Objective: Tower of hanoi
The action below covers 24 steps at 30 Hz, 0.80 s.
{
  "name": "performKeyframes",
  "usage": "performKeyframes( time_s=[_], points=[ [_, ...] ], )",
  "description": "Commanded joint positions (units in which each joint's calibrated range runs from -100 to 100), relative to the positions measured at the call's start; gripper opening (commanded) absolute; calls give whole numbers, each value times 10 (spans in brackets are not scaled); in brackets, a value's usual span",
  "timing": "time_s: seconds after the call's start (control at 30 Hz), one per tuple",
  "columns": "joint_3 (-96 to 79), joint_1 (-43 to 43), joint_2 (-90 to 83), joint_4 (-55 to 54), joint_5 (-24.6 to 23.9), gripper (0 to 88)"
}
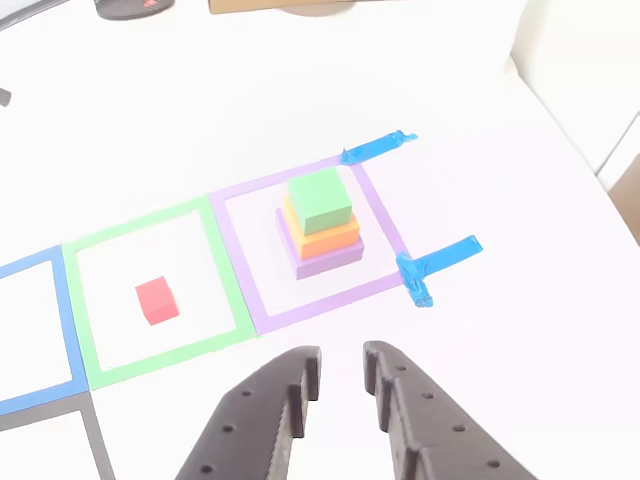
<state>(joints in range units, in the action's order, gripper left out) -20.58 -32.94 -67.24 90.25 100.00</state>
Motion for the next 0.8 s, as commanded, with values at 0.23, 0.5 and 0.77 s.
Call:
performKeyframes(
  time_s=[0.23, 0.5, 0.77],
  points=[
    [-313, -32, -56, -291, 0, 188],
    [-532, -23, -23, -624, 0, 316],
    [-629, -37, 75, -860, 0, 347]
  ],
)
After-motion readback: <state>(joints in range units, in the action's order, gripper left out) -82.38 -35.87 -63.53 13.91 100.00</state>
